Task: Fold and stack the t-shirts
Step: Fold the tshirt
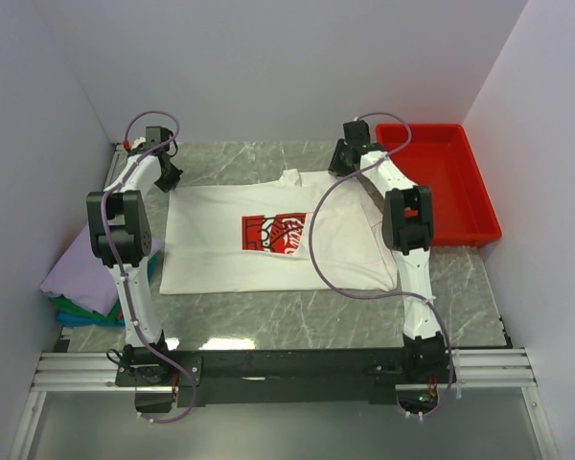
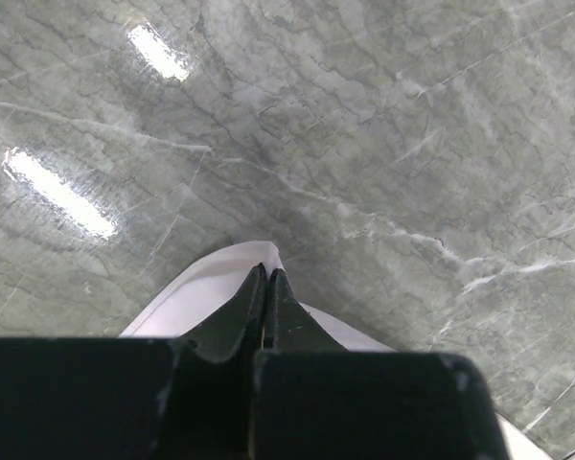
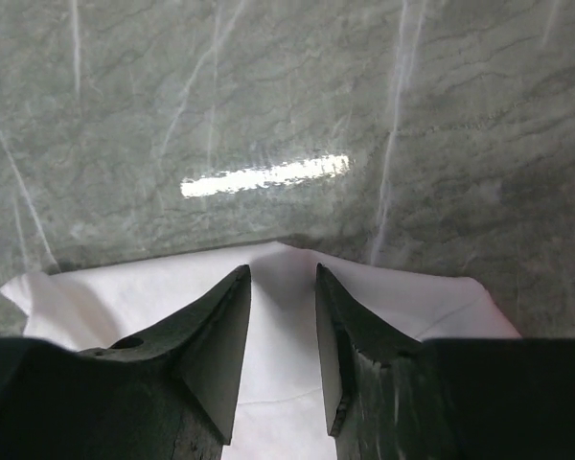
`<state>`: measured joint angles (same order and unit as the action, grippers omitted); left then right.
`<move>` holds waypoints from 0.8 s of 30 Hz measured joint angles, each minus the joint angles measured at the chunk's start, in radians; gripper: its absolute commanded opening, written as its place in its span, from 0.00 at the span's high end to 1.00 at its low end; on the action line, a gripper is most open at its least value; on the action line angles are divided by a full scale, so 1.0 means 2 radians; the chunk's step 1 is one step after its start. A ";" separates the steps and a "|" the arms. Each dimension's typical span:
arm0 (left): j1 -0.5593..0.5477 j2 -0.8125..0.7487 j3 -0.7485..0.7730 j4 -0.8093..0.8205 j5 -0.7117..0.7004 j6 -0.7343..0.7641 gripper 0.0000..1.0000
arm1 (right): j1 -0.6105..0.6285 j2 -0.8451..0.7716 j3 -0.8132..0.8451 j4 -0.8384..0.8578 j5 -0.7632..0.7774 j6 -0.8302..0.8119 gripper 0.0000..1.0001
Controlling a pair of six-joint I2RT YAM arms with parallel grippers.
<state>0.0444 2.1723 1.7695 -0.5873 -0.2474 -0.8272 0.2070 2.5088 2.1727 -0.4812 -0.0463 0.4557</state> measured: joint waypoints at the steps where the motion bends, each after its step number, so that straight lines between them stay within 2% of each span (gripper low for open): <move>1: 0.000 0.000 0.000 0.000 0.000 0.000 0.99 | 0.000 0.000 0.001 0.000 -0.001 0.000 0.61; 4: 0.000 0.000 0.000 0.000 0.000 0.000 0.99 | 0.000 0.000 0.003 -0.001 -0.006 0.001 0.69; 5: 0.000 0.000 0.000 0.000 0.000 0.000 0.99 | 0.000 0.000 0.003 -0.002 -0.007 0.002 0.78; 11: 0.000 0.000 0.000 0.000 0.000 0.000 0.99 | 0.000 0.000 0.001 -0.003 -0.009 0.004 1.00; 17: 0.000 0.000 0.000 0.000 0.002 0.002 0.99 | 0.000 -0.019 -0.028 0.002 0.004 0.003 1.00; 24: 0.000 0.000 0.000 0.000 0.003 0.007 0.99 | -0.002 -0.105 -0.107 0.020 0.033 0.001 1.00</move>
<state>0.0448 2.1723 1.7691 -0.5880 -0.2405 -0.8135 0.2028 2.2997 1.9591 -0.4408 0.0200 0.4576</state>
